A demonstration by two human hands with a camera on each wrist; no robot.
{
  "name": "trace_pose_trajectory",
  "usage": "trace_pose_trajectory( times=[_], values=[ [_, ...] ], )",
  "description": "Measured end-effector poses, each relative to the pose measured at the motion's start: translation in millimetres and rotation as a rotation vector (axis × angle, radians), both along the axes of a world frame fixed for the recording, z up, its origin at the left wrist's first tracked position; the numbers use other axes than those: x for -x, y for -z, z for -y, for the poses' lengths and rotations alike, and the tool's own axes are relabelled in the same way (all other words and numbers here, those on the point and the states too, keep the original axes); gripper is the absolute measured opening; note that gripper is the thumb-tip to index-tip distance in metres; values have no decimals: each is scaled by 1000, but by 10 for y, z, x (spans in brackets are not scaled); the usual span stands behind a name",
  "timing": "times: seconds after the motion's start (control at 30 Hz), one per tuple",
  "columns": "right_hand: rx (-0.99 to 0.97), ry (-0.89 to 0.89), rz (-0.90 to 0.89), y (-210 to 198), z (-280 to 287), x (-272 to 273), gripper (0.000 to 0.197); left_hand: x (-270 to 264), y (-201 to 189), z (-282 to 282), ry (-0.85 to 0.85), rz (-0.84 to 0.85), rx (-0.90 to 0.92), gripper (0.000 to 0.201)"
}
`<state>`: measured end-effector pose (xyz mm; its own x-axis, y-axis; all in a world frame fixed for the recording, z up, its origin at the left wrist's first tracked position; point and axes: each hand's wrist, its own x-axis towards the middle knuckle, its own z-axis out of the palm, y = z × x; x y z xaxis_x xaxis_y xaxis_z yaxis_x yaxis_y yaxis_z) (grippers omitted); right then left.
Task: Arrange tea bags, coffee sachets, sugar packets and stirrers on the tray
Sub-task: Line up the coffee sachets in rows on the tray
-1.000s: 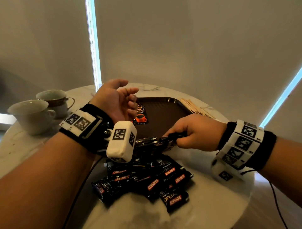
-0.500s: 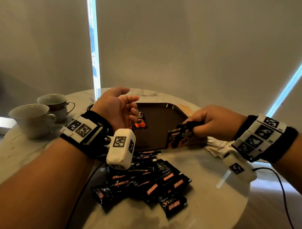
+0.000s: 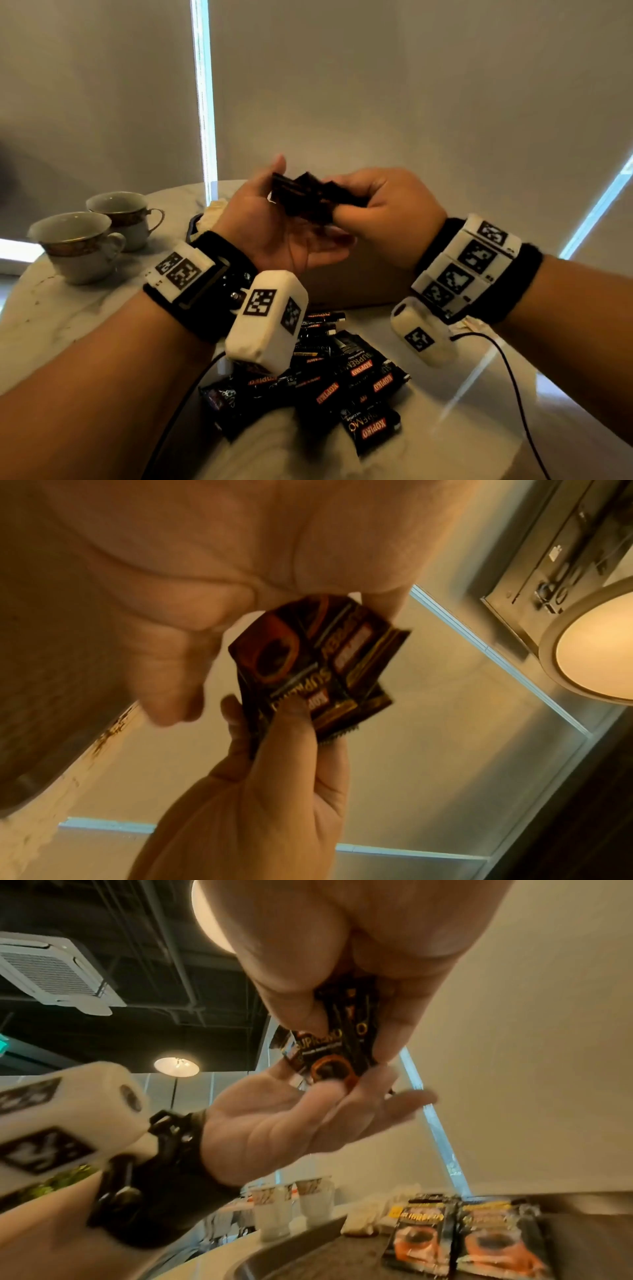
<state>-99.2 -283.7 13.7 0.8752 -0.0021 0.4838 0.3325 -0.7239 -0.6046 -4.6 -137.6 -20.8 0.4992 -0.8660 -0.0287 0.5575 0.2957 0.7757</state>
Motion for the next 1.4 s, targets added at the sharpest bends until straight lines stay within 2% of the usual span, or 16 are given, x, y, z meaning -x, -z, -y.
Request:
trace_pose_trajectory(
  times=[0.1,0.23,0.37,0.43,0.5,0.53,0.6,0.7,0.83,0.93,1.0,1.1,1.23,1.3,1.4],
  values=[
    [55,-76,-18,78,-20,-52,47,4,-4,4,-62,16,-4,54],
    [33,-129,-115,61,-16,-49,58,69,-40,0,-97,49,-28,53],
    [127,-6,-162,48,1,-43,66,151,-20,22,-91,54,-36,47],
    [82,-40,-237,58,-8,-39,74,182,-12,40,-85,99,-46,49],
    [19,-126,-295,92,-19,-47,70,179,-7,52,-65,117,-43,63],
    [18,-143,-294,106,-28,-53,59,178,-3,56,-70,127,-42,66],
    [44,-143,-257,124,-29,-78,47,160,7,44,-92,157,-50,56],
    [79,-142,-311,112,39,-46,50,160,33,30,-169,106,-75,43],
    [309,-43,-425,78,130,170,63,2,49,-26,-433,35,-145,21],
    [454,-147,-708,159,157,338,59,-148,66,-100,-466,-27,-124,22],
    [589,-174,-784,242,182,424,62,-180,66,-128,-448,-18,-121,22],
    [706,-202,-804,343,187,519,77,-209,96,-132,-434,-1,-131,26],
    [751,-207,-762,435,122,564,92,-223,121,-126,-433,-7,-130,29],
    [769,-206,-732,486,89,552,91,-227,131,-128,-434,-10,-126,30],
    [746,-205,-719,532,87,546,78,-230,144,-129,-429,-16,-126,30]
  ],
)
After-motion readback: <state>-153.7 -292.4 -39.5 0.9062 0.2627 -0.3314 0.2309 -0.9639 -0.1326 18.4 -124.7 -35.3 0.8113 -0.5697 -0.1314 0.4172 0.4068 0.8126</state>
